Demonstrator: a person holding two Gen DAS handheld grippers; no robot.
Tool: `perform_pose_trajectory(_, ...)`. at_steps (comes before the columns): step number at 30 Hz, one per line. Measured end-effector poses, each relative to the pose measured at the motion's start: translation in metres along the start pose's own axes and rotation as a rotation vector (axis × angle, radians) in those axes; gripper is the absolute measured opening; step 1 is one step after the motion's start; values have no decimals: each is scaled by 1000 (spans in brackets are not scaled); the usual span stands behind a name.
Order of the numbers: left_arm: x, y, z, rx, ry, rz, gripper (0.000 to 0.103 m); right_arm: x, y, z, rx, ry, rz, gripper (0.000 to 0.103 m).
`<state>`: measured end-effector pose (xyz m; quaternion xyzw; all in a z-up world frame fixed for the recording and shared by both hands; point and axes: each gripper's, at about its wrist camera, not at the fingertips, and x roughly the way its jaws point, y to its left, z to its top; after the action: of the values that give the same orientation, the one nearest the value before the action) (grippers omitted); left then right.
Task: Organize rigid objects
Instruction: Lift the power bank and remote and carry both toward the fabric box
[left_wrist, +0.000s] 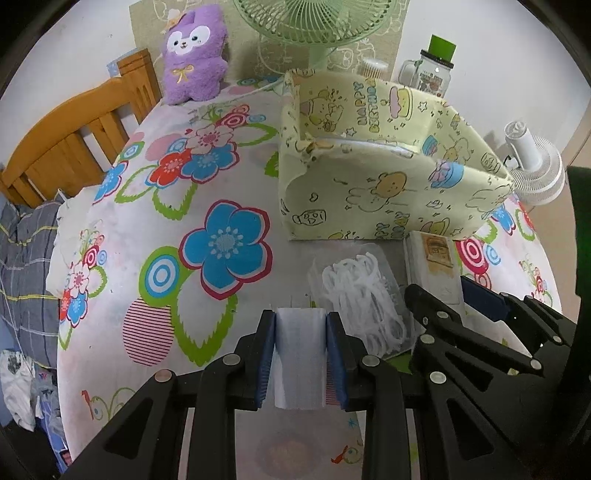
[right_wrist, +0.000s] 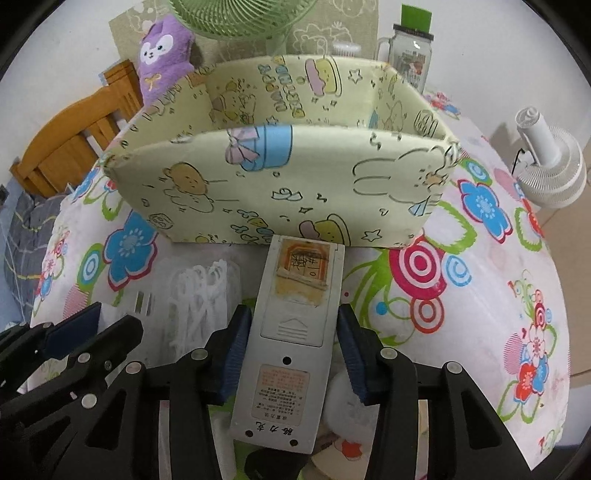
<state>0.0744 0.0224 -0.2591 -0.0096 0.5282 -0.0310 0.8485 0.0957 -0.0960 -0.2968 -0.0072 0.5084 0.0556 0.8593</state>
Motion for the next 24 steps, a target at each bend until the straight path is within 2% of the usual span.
perform_pose_trajectory(24,-70,-18,1,20,-114,-5,27,-80,-10,2,24,-104,-18,49)
